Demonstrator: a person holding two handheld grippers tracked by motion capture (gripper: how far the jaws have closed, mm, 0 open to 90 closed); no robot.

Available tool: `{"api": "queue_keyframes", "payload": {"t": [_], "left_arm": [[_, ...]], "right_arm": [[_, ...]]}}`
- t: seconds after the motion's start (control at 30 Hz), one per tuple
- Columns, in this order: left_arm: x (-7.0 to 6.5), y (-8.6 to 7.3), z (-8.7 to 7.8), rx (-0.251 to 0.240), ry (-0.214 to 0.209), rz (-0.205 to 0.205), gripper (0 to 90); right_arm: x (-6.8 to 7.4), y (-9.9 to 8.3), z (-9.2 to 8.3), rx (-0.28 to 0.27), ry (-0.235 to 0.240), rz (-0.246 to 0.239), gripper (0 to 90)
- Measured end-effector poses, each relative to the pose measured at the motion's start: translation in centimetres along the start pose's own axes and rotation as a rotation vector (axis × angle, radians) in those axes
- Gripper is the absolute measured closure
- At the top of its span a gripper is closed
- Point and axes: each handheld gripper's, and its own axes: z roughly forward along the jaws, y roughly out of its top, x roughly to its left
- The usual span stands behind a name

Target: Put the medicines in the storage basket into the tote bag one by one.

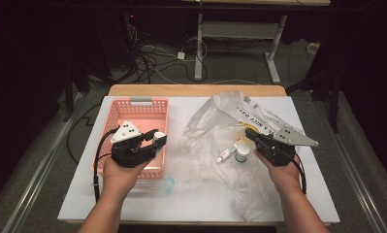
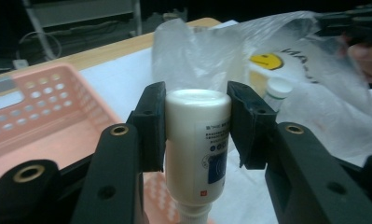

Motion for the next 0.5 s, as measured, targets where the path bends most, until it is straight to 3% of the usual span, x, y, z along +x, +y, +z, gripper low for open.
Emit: {"api": "queue_keyframes", "payload": {"t": [0.5], "left_arm": [[-3.7,0.4,4.4,0.024,-0.101,0.039,58.2]], "right_arm": [[0.0,0.0,0.0,0.004,0.003,0.007,90.0]]}}
